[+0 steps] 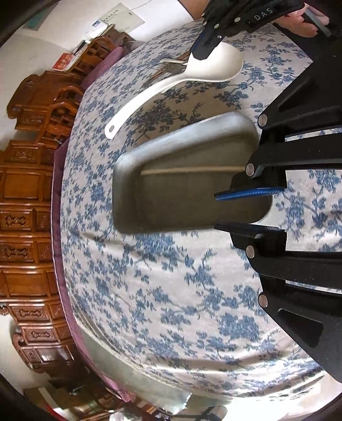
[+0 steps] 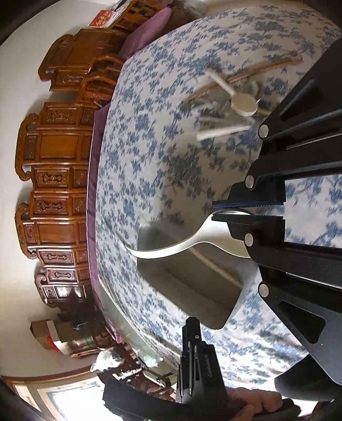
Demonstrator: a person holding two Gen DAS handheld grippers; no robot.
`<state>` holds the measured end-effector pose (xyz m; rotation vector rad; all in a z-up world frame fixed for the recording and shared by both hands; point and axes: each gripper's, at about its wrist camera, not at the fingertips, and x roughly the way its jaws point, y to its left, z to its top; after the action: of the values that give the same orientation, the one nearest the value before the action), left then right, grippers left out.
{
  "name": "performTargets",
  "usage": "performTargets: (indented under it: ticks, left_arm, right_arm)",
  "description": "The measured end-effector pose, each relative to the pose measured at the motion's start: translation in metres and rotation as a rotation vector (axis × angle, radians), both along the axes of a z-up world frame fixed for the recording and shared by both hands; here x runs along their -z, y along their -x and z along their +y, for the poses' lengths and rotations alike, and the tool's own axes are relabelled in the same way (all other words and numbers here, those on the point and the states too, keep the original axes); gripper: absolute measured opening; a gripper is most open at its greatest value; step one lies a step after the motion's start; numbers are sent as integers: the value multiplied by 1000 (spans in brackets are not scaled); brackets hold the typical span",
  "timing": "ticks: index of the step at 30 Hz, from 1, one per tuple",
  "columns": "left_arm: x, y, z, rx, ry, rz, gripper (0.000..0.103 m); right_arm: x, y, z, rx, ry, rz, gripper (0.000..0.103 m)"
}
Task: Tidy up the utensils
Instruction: 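Grasp a wooden chopstick with the left tool while the right tool carries the white spoon, then drop the chopstick and white spoon into the grey tray, opening both tools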
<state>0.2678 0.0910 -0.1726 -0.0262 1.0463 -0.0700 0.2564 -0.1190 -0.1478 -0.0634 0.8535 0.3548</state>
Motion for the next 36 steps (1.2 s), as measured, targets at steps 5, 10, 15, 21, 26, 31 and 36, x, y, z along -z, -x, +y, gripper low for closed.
performTargets:
  ticks: [5, 10, 15, 21, 26, 31, 36]
  left_arm:
    - [-5, 4, 19, -30, -3, -15, 16]
    - [-7, 7, 33, -49, -4, -21, 16]
    - [-9, 11, 41, -56, -8, -21, 17]
    - [-15, 14, 41, -50, -23, -33, 17]
    - [-19, 15, 36, -44, -32, -43, 17]
    - [-22, 18, 23, -29, -32, -48, 17]
    - [-26, 22, 6, -9, -28, -62, 24]
  right_arm:
    - [1, -13, 32, -27, -11, 23, 5]
    - [12, -22, 63, -49, 22, 51, 6]
    - [31, -30, 81, -62, 52, 100, 6]
    - [38, -31, 85, -84, 10, 142, 11]
    - [32, -24, 84, -151, -15, 129, 13]
    - [21, -17, 72, -195, -39, 98, 23]
    - [0, -9, 43, -201, -67, 50, 23]
